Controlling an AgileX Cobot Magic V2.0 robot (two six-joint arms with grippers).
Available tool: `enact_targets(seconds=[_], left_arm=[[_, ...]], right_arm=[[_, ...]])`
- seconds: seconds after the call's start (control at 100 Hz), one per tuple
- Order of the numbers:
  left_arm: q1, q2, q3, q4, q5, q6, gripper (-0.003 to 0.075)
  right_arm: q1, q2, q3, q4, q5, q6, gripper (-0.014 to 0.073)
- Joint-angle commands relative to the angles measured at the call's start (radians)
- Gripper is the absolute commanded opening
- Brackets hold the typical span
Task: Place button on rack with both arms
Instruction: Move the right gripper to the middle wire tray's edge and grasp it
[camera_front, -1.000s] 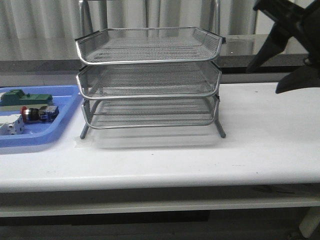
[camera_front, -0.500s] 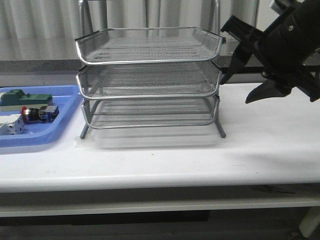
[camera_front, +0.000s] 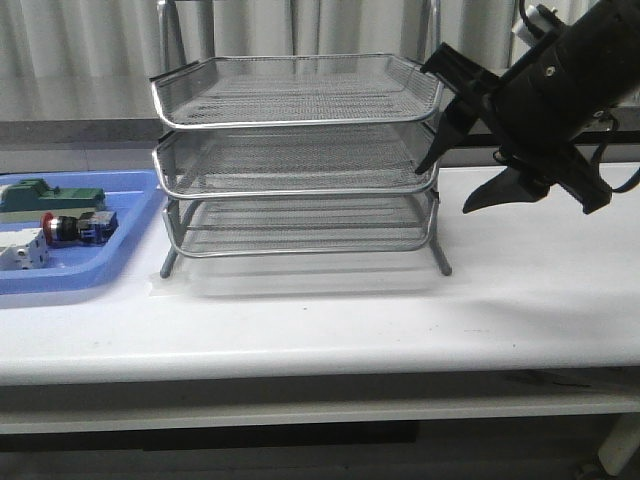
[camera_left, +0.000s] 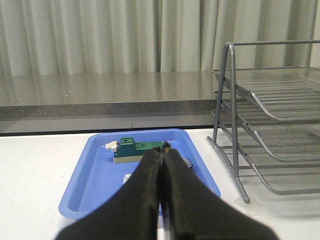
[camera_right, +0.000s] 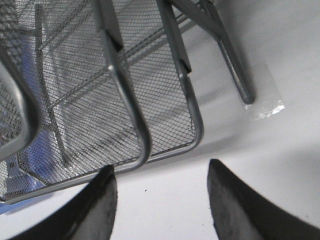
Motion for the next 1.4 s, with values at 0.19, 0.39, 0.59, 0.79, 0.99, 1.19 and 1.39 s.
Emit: enact_targets(seconds=[0.19,0.39,0.59,0.79,0.99,1.19,1.39], left_arm=[[0.003,-0.032,0.056,0.001,-0.082,-0.01,-0.0021],[0.003,-0.032,0.056,0.001,-0.082,-0.01,-0.0021],[0.003,-0.032,0.056,0.001,-0.082,-0.01,-0.0021],[0.003,-0.032,0.056,0.001,-0.082,-0.01,-0.0021],[0.003,-0.032,0.056,0.001,-0.082,-0.01,-0.0021],[0.003,-0.032,0.056,0.001,-0.082,-0.01,-0.0021],[0.003,-0.032,0.056,0.001,-0.082,-0.01,-0.0021]], right_arm=[[0.0,-0.039,-0.033,0.188,0.013,-0.174,0.0423],[0.0,-0.039,-0.034,0.282,0.027,-0.258,0.0423],[-0.002,-0.037,-0.034,0.365,0.032,-0.341,0.0423],[-0.002,-0.016,-0.04,0.395,0.043,-0.36,0.0423],[-0.002,0.051,-0.073,0.419,0.095,-0.37,0.0423],[-0.002,0.071,-0.092,0.466,0.097,-0.412,0.0423],[-0.002,0.094,-0.092,0.486,0.105,-0.43,0.0378]])
